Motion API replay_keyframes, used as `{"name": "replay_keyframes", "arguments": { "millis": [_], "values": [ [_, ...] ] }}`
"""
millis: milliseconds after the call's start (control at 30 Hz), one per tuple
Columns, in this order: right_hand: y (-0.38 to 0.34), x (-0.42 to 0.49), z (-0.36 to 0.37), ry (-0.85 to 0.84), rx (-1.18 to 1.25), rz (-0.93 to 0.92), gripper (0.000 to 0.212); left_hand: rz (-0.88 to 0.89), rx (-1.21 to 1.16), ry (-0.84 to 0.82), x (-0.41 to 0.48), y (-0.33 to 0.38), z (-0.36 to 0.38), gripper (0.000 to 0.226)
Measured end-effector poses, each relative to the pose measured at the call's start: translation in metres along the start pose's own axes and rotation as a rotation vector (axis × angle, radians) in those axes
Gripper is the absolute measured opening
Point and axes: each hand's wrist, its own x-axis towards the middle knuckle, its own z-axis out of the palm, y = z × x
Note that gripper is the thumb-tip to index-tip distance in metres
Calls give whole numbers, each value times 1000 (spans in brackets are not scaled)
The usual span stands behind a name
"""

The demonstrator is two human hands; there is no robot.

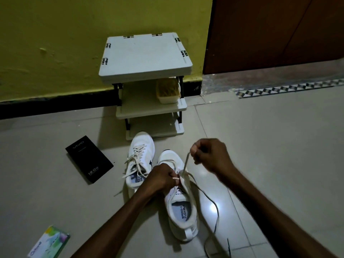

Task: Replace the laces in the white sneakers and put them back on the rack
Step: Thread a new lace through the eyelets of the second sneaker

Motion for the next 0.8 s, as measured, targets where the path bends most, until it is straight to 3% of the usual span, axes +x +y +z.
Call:
{"name": "replay_keyframes", "arguments": {
  "millis": [167,233,267,300,333,400,467,567,700,800],
  "values": [
    [-65,-1,-51,-206,876,56,23,19,146,-55,1,4,-1,15],
    [-70,-4,-56,-298,1281,175,21,25,157,-48,4,2,-1,14],
    [-65,-4,-51,-323,1331,232,22,44,166,-6,6,2,-2,13],
    [-55,-4,-41,-312,1218,271,22,74,183,74,7,3,-5,10],
    [-41,-2,-29,-265,929,270,20,114,177,186,7,6,-9,8],
    [-3,0,-4,-174,52,164,16,210,67,437,7,13,-19,11],
    [27,-3,14,-297,-518,92,30,268,32,612,5,18,-28,13],
    [41,-8,26,-431,-574,115,34,230,64,599,2,21,-30,22],
    [36,-3,29,-401,-645,87,31,60,220,205,11,16,-14,34],
    [33,0,24,-417,-449,107,25,97,395,55,19,5,-5,25]
  ]
}}
